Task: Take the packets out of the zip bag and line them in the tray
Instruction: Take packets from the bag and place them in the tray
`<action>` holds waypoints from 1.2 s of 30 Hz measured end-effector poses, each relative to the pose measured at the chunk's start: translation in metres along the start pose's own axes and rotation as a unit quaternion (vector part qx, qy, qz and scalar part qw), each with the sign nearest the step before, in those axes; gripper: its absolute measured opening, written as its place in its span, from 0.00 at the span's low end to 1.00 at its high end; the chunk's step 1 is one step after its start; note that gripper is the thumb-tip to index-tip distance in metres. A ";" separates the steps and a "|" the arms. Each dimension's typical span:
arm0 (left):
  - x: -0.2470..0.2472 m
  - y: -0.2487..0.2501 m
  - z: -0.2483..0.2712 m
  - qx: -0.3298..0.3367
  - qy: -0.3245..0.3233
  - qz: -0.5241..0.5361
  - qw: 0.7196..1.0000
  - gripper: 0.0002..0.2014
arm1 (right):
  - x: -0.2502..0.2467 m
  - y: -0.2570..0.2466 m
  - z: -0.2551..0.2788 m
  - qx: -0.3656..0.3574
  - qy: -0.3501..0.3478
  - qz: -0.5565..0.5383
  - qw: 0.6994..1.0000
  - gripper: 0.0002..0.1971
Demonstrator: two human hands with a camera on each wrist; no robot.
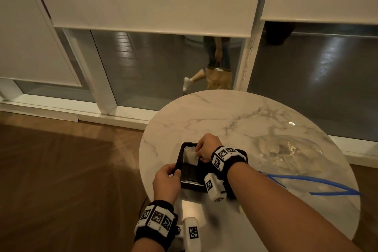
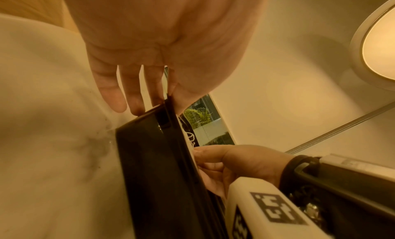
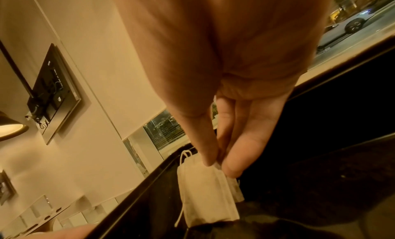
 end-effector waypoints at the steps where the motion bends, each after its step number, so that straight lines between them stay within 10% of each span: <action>1: 0.000 0.000 0.000 0.000 0.000 -0.001 1.000 0.11 | 0.000 -0.001 -0.001 -0.004 0.001 0.004 1.000 0.03; 26: 0.000 0.000 0.002 0.001 -0.001 -0.010 1.000 0.14 | -0.010 0.006 -0.001 0.004 0.004 0.031 1.000 0.07; 36: -0.008 0.012 0.007 0.011 0.047 -0.011 0.999 0.14 | -0.041 0.016 0.040 0.002 0.041 -0.123 0.992 0.03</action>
Point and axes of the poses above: each hand's wrist, its own z-axis away from the middle knuckle, its own x-axis out of the palm, y = z × x, the point moved 9 cm from there along -z, towards the middle knuckle, and after that the axes turned 1 degree about x, right-handed, at the moved point
